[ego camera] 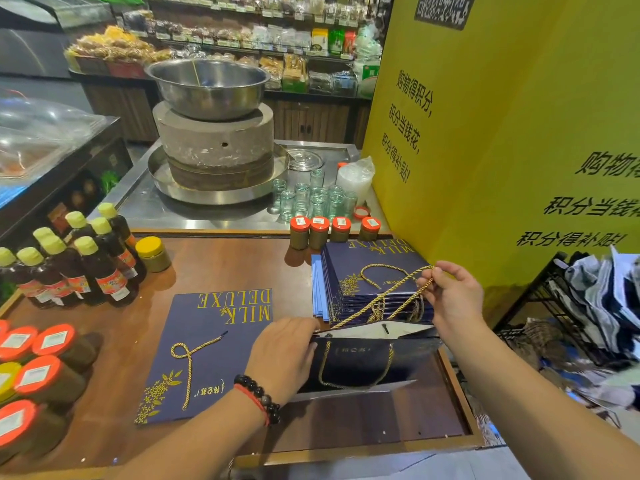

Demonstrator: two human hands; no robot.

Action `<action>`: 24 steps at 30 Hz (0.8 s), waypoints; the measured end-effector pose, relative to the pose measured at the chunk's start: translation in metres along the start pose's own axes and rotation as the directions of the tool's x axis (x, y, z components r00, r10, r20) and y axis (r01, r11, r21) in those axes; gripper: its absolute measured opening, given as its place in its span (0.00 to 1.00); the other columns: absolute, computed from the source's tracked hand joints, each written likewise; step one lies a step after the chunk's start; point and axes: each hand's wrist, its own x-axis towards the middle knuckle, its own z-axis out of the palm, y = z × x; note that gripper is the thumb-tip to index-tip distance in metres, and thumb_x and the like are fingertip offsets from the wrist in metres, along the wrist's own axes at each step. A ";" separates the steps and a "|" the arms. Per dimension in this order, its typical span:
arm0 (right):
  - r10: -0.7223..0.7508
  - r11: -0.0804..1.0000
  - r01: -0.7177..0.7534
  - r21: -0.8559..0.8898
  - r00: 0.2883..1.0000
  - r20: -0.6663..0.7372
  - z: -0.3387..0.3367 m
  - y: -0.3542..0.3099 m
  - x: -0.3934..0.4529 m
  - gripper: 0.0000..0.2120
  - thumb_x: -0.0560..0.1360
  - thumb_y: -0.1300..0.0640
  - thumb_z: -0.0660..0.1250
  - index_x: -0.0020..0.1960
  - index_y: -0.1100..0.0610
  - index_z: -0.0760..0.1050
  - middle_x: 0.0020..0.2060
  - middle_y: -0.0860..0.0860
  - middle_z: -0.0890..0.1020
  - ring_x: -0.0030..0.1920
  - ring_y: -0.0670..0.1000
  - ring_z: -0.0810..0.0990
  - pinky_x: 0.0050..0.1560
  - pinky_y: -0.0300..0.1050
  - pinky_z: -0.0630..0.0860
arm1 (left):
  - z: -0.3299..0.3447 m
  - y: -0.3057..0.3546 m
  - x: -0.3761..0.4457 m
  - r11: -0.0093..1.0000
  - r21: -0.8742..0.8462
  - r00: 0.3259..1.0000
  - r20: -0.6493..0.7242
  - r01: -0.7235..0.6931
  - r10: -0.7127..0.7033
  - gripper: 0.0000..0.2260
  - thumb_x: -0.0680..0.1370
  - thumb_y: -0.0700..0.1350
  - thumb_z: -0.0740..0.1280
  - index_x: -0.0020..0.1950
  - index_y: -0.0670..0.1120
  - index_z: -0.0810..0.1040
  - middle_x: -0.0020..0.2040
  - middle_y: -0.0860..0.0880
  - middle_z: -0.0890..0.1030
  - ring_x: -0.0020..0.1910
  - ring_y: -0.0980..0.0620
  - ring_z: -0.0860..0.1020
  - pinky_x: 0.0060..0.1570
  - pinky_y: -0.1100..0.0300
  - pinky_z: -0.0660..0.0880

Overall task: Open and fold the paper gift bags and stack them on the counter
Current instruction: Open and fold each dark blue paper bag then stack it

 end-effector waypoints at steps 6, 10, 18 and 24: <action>-0.003 0.991 0.001 -0.134 1.000 -0.018 -0.001 0.000 0.003 0.07 0.80 0.66 0.60 0.51 0.57 0.75 0.39 0.54 0.82 0.37 0.50 0.80 0.45 0.44 0.76 | -0.001 0.000 0.004 0.998 0.053 0.999 0.031 -0.027 0.025 0.11 0.77 0.46 0.68 0.58 0.50 0.77 0.51 0.53 0.79 0.52 0.50 0.78 0.52 0.57 0.73; -0.030 0.695 0.159 -0.701 0.981 0.193 -0.005 0.000 0.005 0.13 0.79 0.54 0.63 0.62 0.53 0.76 0.48 0.50 0.83 0.51 0.51 0.81 0.59 0.52 0.76 | 0.002 -0.003 0.007 0.997 0.071 0.999 -0.013 -0.043 0.044 0.13 0.80 0.47 0.61 0.64 0.51 0.74 0.57 0.52 0.78 0.56 0.50 0.75 0.55 0.58 0.70; 0.296 -0.126 0.684 -0.719 0.717 0.631 -0.013 -0.001 -0.042 0.22 0.76 0.39 0.63 0.69 0.44 0.71 0.67 0.41 0.75 0.67 0.47 0.72 0.64 0.50 0.71 | 0.000 -0.007 0.018 0.995 0.084 0.999 0.006 -0.048 0.048 0.11 0.80 0.46 0.61 0.61 0.50 0.77 0.52 0.51 0.79 0.51 0.49 0.76 0.49 0.57 0.70; 0.104 -0.248 0.685 -0.685 0.722 0.684 -0.031 0.008 -0.053 0.08 0.79 0.49 0.62 0.56 0.44 0.77 0.51 0.44 0.83 0.55 0.51 0.79 0.47 0.46 0.75 | -0.008 0.007 0.011 0.985 0.028 0.985 -0.014 -0.169 0.170 0.06 0.68 0.38 0.76 0.40 0.47 0.83 0.36 0.50 0.81 0.35 0.48 0.77 0.31 0.58 0.70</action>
